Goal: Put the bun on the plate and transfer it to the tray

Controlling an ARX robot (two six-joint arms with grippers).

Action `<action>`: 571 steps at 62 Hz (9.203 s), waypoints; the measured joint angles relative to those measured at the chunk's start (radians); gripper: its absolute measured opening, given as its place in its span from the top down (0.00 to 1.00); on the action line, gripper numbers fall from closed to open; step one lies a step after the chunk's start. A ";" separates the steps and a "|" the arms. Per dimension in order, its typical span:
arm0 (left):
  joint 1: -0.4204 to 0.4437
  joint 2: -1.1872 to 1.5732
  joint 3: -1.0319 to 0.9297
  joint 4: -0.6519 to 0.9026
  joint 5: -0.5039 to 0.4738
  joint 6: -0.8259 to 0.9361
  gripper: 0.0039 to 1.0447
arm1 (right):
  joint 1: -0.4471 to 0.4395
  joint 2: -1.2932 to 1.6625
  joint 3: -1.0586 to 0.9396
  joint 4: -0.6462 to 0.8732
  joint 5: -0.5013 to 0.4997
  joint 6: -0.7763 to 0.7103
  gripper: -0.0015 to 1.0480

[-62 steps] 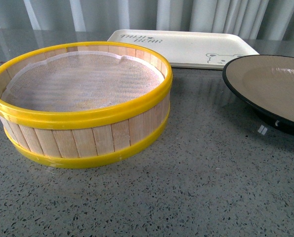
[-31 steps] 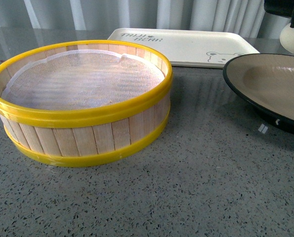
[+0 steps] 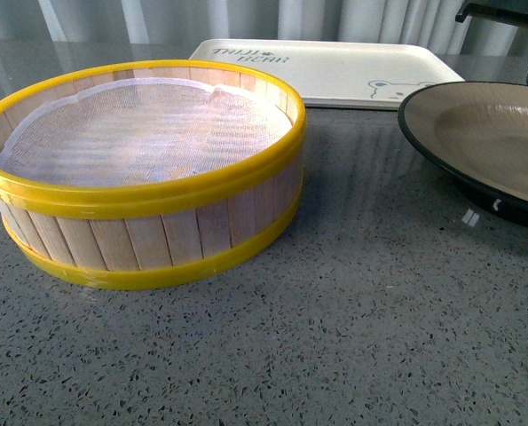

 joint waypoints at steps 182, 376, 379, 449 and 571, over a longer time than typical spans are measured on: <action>0.897 -1.762 -1.622 0.333 0.158 -0.055 0.96 | 0.000 0.000 0.000 0.000 0.000 0.000 0.08; 0.897 -2.063 -1.670 0.105 0.159 -0.056 0.06 | -0.246 0.708 0.251 0.556 -0.193 -0.005 0.08; 0.897 -2.063 -1.670 0.105 0.159 -0.056 0.06 | -0.273 0.799 0.314 0.533 -0.226 0.068 0.08; 0.897 -2.063 -1.670 0.105 0.159 -0.056 0.06 | -0.423 1.203 0.528 0.232 -0.609 1.001 0.08; 0.897 -2.063 -1.670 0.105 0.159 -0.056 0.06 | -0.121 1.547 0.818 0.561 -0.427 1.326 0.98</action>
